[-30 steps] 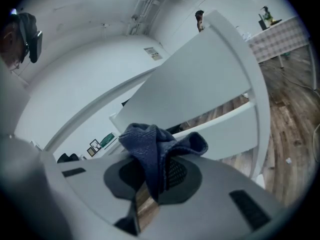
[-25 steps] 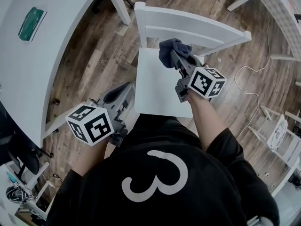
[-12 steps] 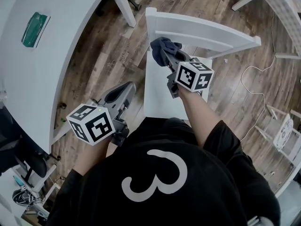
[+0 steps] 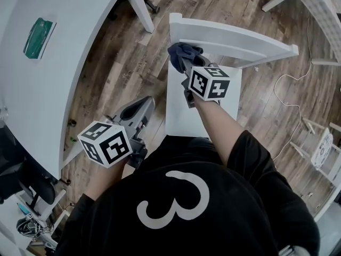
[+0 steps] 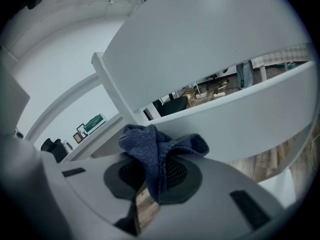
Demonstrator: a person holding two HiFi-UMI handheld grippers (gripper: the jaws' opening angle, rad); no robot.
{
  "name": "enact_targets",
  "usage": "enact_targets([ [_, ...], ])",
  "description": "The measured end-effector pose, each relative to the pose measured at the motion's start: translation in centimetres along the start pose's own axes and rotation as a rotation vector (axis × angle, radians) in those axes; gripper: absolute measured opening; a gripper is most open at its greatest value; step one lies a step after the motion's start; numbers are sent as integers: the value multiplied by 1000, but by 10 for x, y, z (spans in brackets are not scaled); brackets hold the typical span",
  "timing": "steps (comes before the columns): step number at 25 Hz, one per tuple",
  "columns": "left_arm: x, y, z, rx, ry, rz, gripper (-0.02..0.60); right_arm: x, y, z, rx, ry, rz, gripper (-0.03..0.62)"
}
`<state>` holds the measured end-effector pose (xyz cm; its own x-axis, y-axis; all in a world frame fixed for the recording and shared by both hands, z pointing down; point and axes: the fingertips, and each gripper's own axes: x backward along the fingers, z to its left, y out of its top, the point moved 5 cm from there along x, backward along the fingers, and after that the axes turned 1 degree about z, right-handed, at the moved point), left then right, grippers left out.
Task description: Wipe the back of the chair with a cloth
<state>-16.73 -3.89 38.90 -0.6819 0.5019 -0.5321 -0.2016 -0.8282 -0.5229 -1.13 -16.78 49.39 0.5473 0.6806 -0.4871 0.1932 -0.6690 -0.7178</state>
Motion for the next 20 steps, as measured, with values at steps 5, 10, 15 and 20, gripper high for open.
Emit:
enact_targets([
  [5, 1, -3, 5, 18, 9, -2, 14, -6, 4, -3, -30, 7, 1, 49],
  [10, -2, -5, -1, 10, 11, 7, 14, -6, 3, -3, -31, 11, -5, 49],
  [15, -3, -9, -7, 5, 19, 12, 14, -4, 3, -7, -48, 6, -3, 49],
  [20, -8, -13, -14, 8, 25, 9, 14, 5, 7, -19, -71, -5, -3, 49],
])
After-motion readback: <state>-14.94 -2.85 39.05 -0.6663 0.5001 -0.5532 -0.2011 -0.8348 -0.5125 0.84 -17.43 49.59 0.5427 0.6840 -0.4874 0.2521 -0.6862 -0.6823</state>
